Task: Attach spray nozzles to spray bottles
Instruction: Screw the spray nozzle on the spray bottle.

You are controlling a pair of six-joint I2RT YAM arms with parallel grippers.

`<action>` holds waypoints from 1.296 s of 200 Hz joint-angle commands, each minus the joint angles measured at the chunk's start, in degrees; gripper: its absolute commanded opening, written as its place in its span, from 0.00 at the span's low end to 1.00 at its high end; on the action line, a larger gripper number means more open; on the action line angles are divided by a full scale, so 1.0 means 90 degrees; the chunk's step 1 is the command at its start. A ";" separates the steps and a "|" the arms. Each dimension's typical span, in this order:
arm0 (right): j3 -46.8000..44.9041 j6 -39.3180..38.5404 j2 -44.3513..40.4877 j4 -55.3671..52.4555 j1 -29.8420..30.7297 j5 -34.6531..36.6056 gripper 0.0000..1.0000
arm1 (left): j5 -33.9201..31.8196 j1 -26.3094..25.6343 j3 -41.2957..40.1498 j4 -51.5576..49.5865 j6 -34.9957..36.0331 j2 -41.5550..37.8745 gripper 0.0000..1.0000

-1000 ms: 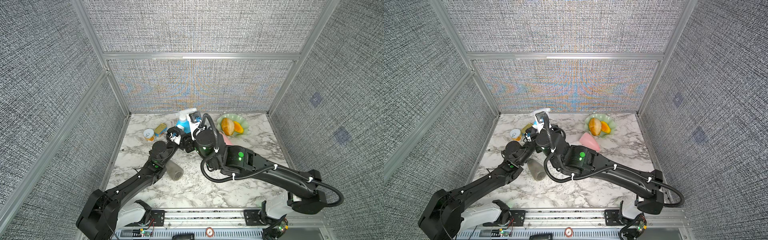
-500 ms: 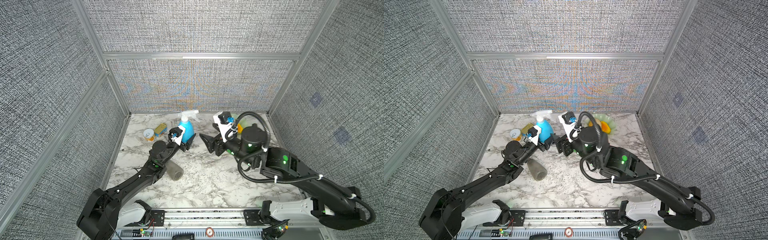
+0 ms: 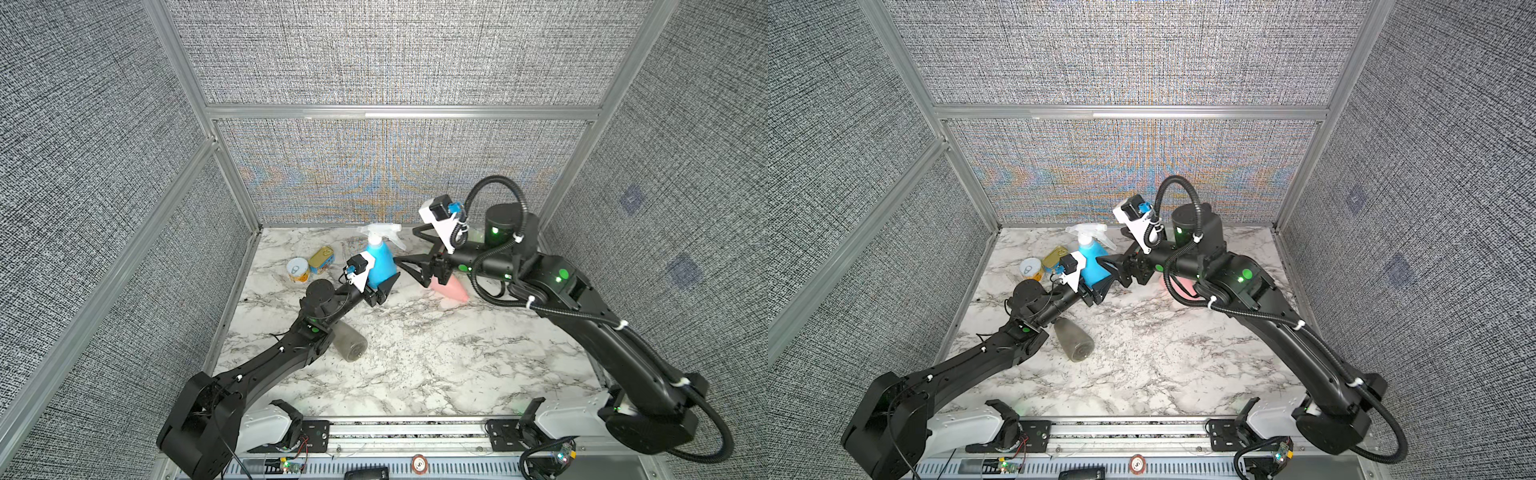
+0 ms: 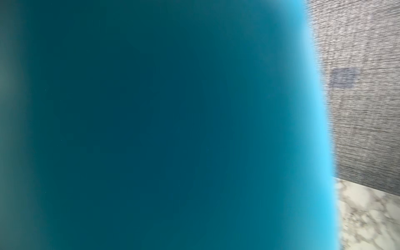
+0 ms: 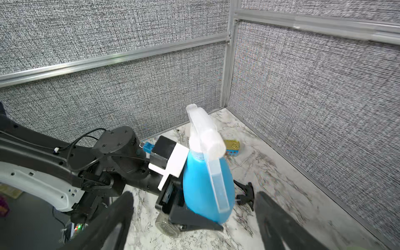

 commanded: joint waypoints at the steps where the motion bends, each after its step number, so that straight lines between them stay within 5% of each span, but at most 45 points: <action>1: 0.0307 -0.0229 0.0319 0.0050 -0.0020 0.0003 0.90 | 0.0302 -0.0009 0.0073 0.0158 -0.0162 0.0008 0.67; 100: 0.1007 -0.0020 0.1209 0.0314 -0.0070 -0.0452 0.76 | 0.0377 -0.0014 0.0109 0.0075 -0.0143 0.0003 0.67; 259: 0.1186 0.0013 0.1564 0.0128 -0.0060 -0.0716 0.41 | 0.0383 -0.0009 0.0146 -0.0018 -0.0084 0.0085 0.67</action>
